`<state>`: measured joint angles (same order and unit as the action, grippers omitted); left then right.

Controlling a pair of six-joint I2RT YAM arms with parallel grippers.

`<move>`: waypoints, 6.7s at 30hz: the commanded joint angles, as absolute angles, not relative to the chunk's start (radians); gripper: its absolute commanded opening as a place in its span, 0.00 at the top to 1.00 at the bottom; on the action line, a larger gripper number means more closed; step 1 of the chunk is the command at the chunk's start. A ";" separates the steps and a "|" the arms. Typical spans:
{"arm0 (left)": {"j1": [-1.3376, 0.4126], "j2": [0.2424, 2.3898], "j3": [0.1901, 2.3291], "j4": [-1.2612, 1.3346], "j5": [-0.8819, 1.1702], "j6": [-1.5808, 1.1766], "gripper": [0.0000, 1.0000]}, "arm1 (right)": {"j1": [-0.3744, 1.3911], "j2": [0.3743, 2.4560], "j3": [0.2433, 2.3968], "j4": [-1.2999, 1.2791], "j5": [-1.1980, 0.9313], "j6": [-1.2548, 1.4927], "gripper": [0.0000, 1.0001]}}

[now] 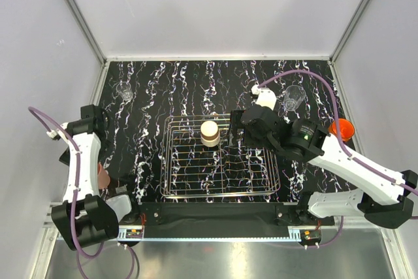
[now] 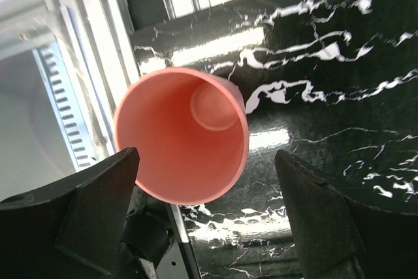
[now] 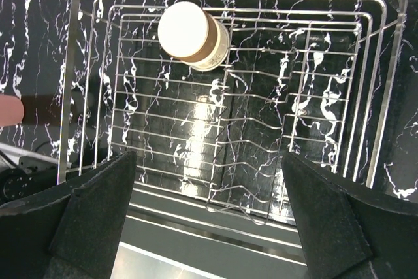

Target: Load the cups into the dish rack

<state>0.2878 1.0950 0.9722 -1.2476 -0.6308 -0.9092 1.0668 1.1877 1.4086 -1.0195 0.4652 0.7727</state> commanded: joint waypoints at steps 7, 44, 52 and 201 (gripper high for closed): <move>0.304 1.124 0.910 -1.184 -0.594 -0.949 0.23 | 1.072 1.161 1.393 -0.994 0.431 0.778 0.00; 0.172 0.704 1.025 -0.905 -0.007 -0.610 1.00 | 1.071 1.138 1.361 -0.910 0.328 0.781 0.00; 0.091 0.586 0.930 -0.513 0.625 -0.580 1.00 | 1.071 1.141 1.378 -0.911 0.292 0.796 0.00; -0.135 0.532 0.891 -0.821 -0.109 -0.638 0.01 | 1.365 1.810 1.712 -1.505 0.187 0.449 0.92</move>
<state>-0.1368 0.5282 0.8879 -0.8707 -0.1242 -0.6510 1.3552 1.8412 1.7153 -1.3388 0.2161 0.4488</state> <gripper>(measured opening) 0.988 0.694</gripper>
